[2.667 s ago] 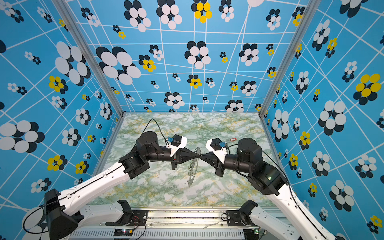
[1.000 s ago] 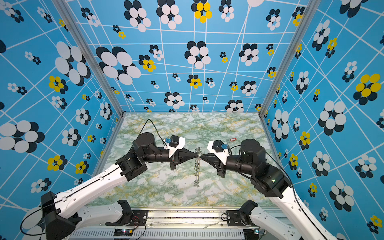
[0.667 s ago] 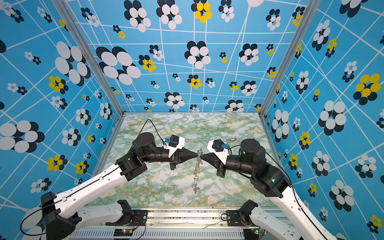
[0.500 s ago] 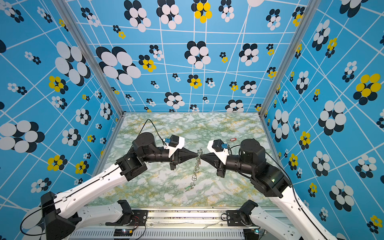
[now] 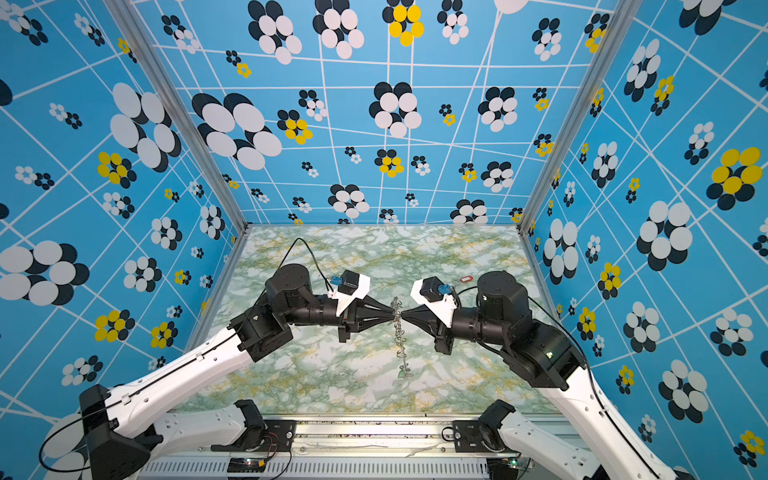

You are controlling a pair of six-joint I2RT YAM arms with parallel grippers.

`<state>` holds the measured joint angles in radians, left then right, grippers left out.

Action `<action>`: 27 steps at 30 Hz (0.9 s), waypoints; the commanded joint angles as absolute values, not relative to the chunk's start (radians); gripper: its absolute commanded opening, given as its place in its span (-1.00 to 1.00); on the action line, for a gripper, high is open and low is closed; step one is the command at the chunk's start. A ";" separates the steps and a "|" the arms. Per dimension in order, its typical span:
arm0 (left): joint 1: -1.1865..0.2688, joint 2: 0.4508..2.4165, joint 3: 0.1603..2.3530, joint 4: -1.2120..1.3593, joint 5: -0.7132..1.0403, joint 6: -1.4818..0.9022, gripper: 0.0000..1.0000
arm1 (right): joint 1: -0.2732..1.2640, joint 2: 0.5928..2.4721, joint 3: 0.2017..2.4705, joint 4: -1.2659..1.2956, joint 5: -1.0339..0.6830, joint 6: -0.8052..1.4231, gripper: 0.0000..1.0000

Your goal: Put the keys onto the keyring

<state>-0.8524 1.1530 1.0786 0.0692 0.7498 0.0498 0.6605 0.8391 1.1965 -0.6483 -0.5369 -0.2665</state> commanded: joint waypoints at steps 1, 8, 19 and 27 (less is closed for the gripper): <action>-0.856 1.158 1.127 0.025 0.787 0.061 -0.67 | 0.665 0.839 1.230 -0.649 -0.546 -0.285 -1.00; -0.861 1.177 1.141 0.028 0.790 0.063 -0.65 | 0.664 0.840 1.234 -0.646 -0.555 -0.282 -1.00; -0.868 1.194 1.147 0.026 0.783 0.077 -0.72 | 0.664 0.841 1.236 -0.646 -0.565 -0.278 -1.00; -0.868 1.202 1.150 0.019 0.782 0.088 -0.78 | 0.663 0.848 1.239 -0.638 -0.577 -0.276 -1.00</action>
<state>-0.8589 1.1900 1.1141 0.0280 0.7631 0.0719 0.6605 0.8474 1.1988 -0.6712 -0.5526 -0.2733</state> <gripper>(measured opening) 0.111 0.046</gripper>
